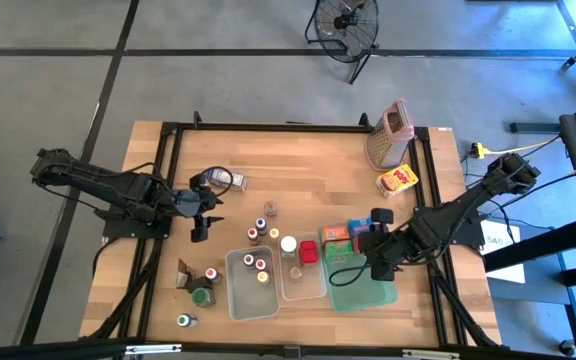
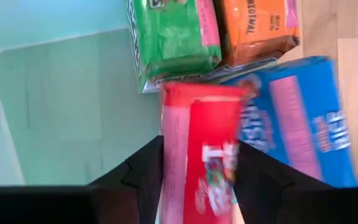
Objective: Pick & Place Kitchen Items
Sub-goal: Put the red cereal box into the blue bin
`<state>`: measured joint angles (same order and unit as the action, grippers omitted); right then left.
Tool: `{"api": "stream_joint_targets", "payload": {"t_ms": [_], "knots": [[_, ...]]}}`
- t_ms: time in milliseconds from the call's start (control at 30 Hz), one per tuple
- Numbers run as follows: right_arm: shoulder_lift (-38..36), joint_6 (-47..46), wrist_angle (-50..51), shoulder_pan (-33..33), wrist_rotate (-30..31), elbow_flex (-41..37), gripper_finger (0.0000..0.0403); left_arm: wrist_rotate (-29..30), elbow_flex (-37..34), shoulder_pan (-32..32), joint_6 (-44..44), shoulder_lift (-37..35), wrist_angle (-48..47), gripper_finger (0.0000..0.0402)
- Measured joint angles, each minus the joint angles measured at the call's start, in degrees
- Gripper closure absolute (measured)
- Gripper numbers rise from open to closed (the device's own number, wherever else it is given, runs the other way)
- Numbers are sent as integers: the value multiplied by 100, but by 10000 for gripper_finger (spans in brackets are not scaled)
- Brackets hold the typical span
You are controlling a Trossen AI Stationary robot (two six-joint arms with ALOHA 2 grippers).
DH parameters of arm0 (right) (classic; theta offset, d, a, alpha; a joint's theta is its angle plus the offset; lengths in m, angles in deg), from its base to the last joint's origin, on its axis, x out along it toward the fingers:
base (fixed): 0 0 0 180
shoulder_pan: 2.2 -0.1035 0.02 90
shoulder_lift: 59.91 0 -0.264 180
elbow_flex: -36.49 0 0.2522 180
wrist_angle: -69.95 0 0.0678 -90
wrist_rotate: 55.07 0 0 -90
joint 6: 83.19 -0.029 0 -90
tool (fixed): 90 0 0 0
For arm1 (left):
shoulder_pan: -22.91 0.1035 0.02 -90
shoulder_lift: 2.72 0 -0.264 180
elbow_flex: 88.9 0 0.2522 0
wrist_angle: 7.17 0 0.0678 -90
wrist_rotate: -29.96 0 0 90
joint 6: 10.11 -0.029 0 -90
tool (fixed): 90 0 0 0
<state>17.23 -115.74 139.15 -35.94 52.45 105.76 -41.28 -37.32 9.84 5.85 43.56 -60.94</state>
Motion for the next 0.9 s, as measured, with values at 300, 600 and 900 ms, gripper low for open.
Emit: {"api": "stream_joint_targets", "payload": {"t_ms": [300,600,900], "knots": [[0,140,154,0,187,0,228,-1,0,0,-4,0,0,190],[-145,198,156,0,202,50,228,-68,0,0,-17,0,0,190],[-173,197,476,-2,348,583,228,-81,0,0,-67,0,-2,190]]}}
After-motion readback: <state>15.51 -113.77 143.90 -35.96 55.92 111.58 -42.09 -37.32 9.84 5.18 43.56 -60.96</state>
